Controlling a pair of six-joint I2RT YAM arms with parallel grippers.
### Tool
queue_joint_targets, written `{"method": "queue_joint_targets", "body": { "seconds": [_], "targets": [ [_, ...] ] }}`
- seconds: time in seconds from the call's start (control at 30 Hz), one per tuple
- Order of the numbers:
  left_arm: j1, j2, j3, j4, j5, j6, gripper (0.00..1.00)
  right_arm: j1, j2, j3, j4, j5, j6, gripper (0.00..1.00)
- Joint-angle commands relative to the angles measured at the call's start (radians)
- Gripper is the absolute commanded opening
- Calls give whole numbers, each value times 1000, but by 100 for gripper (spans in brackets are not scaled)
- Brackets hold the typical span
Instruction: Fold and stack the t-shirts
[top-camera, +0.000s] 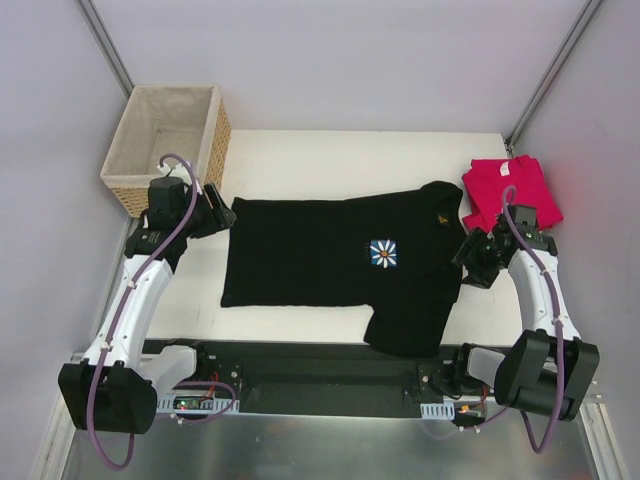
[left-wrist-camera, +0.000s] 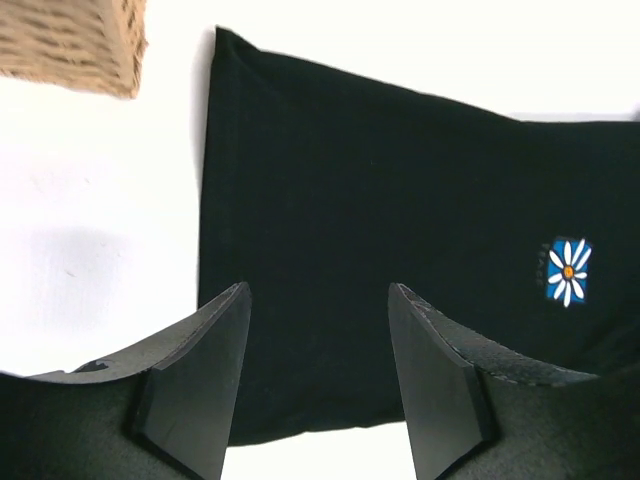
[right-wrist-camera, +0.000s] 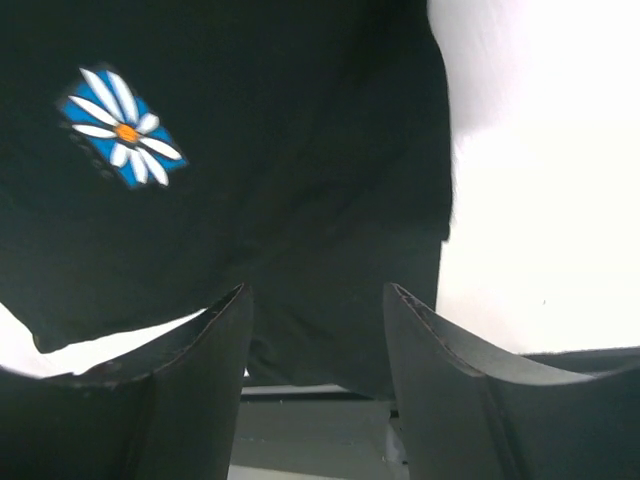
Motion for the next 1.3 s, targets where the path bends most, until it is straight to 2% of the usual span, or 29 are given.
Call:
{"method": "queue_joint_targets", "body": {
  "seconds": [0.0,0.13,0.4,0.67,1.13,1.27],
  "targets": [
    [4,-49,-38,-5,52,-59,57,-5,-1,-81,-41,15,50,56],
    [4,-89,-67,-20,59,-78,56,-4,17,-78,-87,132,27,55],
    [4,-144,-116,-45,58,-107,56,-4,78,-84,-84,220,-7,54],
    [4,-161,-116,-63,53,-105,56,-4,154,-94,11,172,12,52],
    [4,-190,-77,-103,35,-93,56,-2,278,-87,83,168,25,49],
    [4,-193,-69,-115,32,-84,56,3,304,-84,116,163,35,45]
  ]
}}
